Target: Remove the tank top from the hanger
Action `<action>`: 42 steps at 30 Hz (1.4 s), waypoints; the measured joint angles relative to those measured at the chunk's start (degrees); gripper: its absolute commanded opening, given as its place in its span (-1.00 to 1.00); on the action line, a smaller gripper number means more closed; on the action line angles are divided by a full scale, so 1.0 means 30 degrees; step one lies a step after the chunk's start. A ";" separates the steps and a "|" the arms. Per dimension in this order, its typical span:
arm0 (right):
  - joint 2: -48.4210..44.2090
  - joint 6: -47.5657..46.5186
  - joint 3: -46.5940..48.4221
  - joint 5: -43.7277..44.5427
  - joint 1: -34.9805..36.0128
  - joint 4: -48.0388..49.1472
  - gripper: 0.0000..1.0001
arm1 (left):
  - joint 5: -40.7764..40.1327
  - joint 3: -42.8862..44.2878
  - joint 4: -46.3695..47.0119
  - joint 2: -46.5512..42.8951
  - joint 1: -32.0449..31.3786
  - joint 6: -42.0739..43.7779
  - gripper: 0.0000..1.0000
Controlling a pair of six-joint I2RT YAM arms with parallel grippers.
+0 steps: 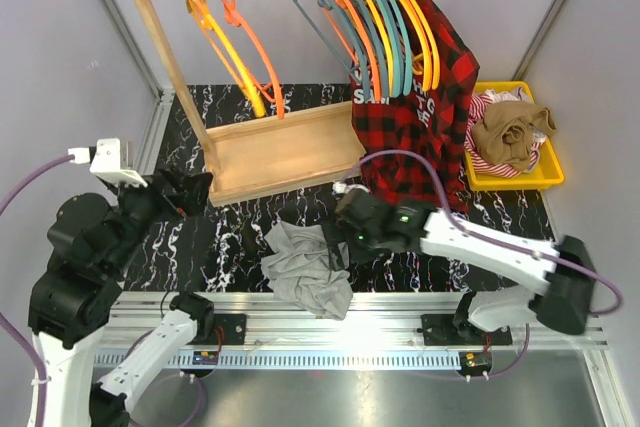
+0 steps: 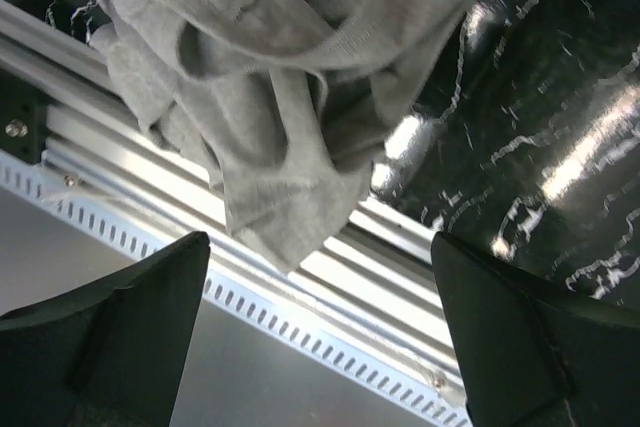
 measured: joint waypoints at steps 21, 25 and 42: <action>1.3165 0.2783 0.5829 0.2710 0.3563 0.0998 0.71 | 0.0765 -0.3993 -0.1078 -0.4153 0.0000 -0.1027 0.98; 1.2488 0.3249 0.4583 0.2455 0.3504 0.2004 -0.61 | 0.0772 -0.4306 -0.1093 -0.4379 0.0000 -0.1027 0.98; 0.0335 0.6958 -0.0372 0.7169 -0.5064 -0.1792 -1.00 | 0.3738 -0.5093 -0.1333 -0.5508 0.0015 -0.1603 0.98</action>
